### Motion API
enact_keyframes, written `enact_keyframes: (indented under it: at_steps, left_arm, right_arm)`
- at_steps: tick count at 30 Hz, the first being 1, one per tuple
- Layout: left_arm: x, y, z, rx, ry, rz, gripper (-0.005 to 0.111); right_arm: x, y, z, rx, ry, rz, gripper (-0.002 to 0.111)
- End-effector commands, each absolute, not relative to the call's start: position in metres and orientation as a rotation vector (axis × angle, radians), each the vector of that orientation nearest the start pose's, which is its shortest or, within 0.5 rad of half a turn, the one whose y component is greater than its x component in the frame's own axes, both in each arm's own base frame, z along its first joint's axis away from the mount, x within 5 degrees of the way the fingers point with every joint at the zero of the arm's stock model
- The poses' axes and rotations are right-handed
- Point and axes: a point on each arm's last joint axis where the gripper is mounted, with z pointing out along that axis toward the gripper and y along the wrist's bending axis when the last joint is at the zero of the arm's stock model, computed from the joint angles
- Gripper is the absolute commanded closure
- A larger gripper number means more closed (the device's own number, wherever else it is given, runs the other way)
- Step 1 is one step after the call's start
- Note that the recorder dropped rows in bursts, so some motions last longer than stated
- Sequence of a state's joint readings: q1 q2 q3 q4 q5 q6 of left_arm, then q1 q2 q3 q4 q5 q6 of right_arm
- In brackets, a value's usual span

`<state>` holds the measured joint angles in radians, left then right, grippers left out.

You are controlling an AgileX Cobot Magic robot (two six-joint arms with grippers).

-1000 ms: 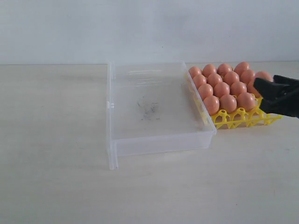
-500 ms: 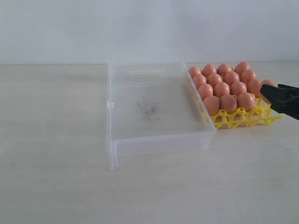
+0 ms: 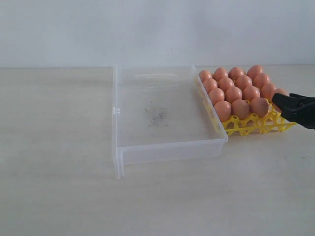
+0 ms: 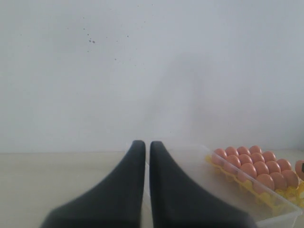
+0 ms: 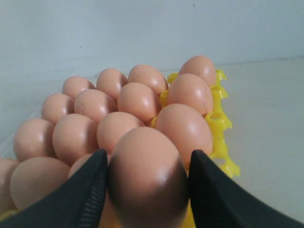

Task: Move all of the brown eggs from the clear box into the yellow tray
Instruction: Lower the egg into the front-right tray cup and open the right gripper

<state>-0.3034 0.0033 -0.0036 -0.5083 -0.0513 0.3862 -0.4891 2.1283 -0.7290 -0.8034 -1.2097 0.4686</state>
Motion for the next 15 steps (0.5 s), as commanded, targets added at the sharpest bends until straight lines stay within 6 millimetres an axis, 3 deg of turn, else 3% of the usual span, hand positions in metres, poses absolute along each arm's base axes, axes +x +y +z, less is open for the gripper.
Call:
enact_keyframes:
  at_steps: [1,8,13,14,15]
  left_arm:
    - [0.0538,-0.0148,0.2167,0.115,1.449,-0.332,0.103]
    - [0.0538,-0.0148,0.2167,0.115,1.449,-0.332,0.103]
    - [0.0538,-0.0148,0.2167,0.115,1.449,-0.332,0.103]
    - [0.0538,-0.0148,0.2167,0.115,1.449,-0.332,0.103]
    - [0.0538,-0.0148,0.2167,0.115,1.449,-0.332,0.103]
  right_arm:
    - [0.3253,-0.1022,0.0885,-0.014,1.753,0.401,0.108]
    - [0.3255,-0.1006,0.0886,-0.035,1.757,0.417,0.105]
    - [0.3260,-0.1021,0.0889,-0.022,1.752,0.404,0.077]
    - [0.3262,-0.1028,0.0891,-0.015,1.750,0.398,0.061]
    - [0.3262,-0.1029,0.0891,-0.013,1.750,0.397,0.053]
